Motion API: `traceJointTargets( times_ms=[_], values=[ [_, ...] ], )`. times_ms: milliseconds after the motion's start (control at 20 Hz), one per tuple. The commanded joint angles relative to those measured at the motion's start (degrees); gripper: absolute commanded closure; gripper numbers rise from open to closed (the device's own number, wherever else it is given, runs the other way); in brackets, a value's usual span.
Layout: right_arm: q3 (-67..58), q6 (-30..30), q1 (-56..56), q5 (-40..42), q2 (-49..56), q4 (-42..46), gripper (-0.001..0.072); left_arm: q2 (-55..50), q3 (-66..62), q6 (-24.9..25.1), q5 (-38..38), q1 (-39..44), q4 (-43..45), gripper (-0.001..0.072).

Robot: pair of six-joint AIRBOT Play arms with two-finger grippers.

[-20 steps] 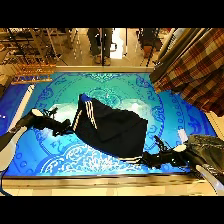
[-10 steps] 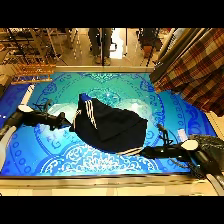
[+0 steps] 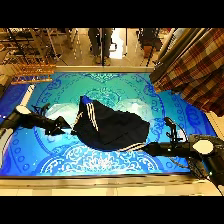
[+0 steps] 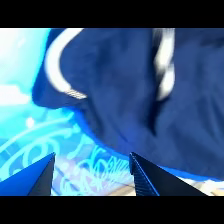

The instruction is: Fold the clothes and pants, and hang the long-sleeved shirts on hangers.

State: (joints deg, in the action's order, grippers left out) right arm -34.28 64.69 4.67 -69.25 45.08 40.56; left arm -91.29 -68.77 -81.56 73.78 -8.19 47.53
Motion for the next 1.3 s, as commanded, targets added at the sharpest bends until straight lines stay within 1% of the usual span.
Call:
traceJointTargets(
  times_ms=[0,150,300,400,450,500,600,650,750,850,900,950,1000,1050,1100,1200,1250],
  values=[
    [-0.17,0.33,-0.07,0.09,-0.37,0.46,0.0701,-2.89,4.33,-3.3,-5.64,1.01,-2.89,0.0218],
    [-0.17,0.15,-0.07,0.48,-0.37,0.48,0.07,-5.38,5.07,-3.63,-9.09,2.21,-8.52,0.0219],
    [-0.17,0.11,-0.07,1.36,-0.37,0.48,0.07,-7.21,5.07,-8.57,-12.44,3.91,-8.61,0.0221],
    [-0.17,-0.35,-0.07,1.25,-0.39,0.46,0.07,-7.63,5.07,-10.75,-16.2,4.7,-8.61,0.0258],
    [-0.17,-0.92,-0.07,1.16,-0.39,0.44,0.07,-7.63,5.07,-12.63,-18.12,4.92,-8.63,0.0258],
    [-0.17,-1.29,-0.07,1.16,-0.39,0.42,0.07,-7.63,5.07,-14.67,-19.41,4.98,-8.61,0.0314],
    [-0.17,-1.33,-0.07,1.11,-0.39,0.39,0.0699,-7.67,5.07,-16.02,-21.24,4.96,-8.59,0.0479],
    [-0.17,-1.38,-0.07,1.03,-0.44,0.39,0.0699,-7.72,5.07,-15.96,-21.35,5.05,-8.59,0.0607],
    [-0.17,-2.16,-0.07,0.22,-0.44,0.33,0.07,-7.82,5.07,-15.96,-21.99,5.14,-8.59,0.0693],
    [-0.17,-3.87,-0.07,-2.29,-0.44,0.24,0.07,-7.78,5.05,-15.65,-21.57,5.11,-8.68,0.0694],
    [-0.17,-4.22,-0.07,-3.58,-0.5,0.24,0.07,-7.61,4.85,-13.14,-20.37,5.07,-8.81,0.0695],
    [-0.2,-4.26,-0.07,-4.33,-0.94,0.24,0.0701,-7.19,4.28,-7.43,-18.69,4.79,-9.35,0.0696],
    [-0.37,-4.37,-0.07,-4.57,-2.32,0.26,0.0701,-6.4,3.26,0.26,-15.54,4.17,-10.54,0.0696],
    [-1.36,-4.42,-0.07,-5.42,-4.28,0.66,0.0701,-4.68,1.64,7.41,-9.49,3.21,-11.45,0.0697],
    [-3.63,-4.33,-0.07,-6.84,-6.88,1.7,0.0702,-2.08,-0.07,11.19,-3.43,2.16,-11.87,0.0697],
    [-10.88,-2.99,-0.07,-9.2,-13.35,4.0,0.0702,6.29,-4.79,13.55,6.93,-0.48,-14.1,0.0696],
    [-15.89,-0.35,-0.07,-9.68,-17.0,5.88,0.0702,10.88,-7.65,14.21,11.39,-1.73,-16.52,0.0696]
  ],
)
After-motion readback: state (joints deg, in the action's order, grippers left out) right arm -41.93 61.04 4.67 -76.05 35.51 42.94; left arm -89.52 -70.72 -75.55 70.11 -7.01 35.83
